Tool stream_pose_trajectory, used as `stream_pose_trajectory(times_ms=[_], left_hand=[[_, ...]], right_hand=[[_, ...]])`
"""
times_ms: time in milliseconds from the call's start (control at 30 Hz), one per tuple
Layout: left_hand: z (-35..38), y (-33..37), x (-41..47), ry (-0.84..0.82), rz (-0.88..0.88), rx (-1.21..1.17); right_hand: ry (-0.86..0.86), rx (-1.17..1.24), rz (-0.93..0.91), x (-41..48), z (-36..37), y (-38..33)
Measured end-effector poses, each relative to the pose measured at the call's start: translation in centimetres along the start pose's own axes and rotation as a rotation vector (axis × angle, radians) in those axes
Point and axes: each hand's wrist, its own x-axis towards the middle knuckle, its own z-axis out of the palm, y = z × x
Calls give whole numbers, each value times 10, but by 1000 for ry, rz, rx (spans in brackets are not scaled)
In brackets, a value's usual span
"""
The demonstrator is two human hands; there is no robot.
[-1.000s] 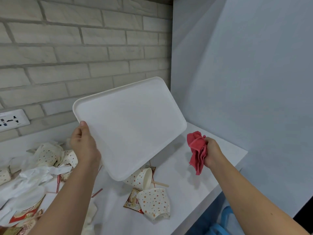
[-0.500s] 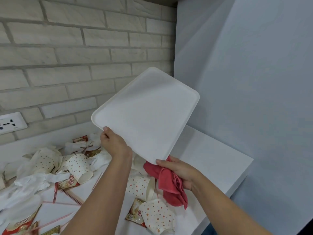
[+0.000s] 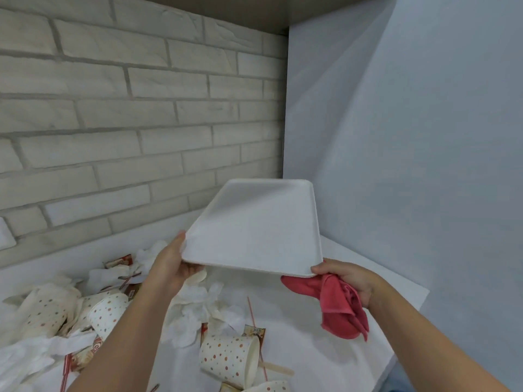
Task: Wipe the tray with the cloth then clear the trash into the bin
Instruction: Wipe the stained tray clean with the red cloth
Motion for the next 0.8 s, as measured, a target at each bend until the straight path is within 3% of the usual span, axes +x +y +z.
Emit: stream_pose_trajectory(times_ms=[100,333,433,633,800], left_hand=[[2,-8,8,-13,-49,130],[40,-43,23,-15,-113,7],[60,-60,25,-37,-177,-55],[81,-89,28,-95,-261,-122],[85,-102,30,-98,-366,0]], right_hand=[[30,106,3,2,-6,-8],[220,273,-111,48,-25,9],[317,247,-121,69,-22,23],[472,39,28,92,-20,27],[580,-71,93,104,-36,22]])
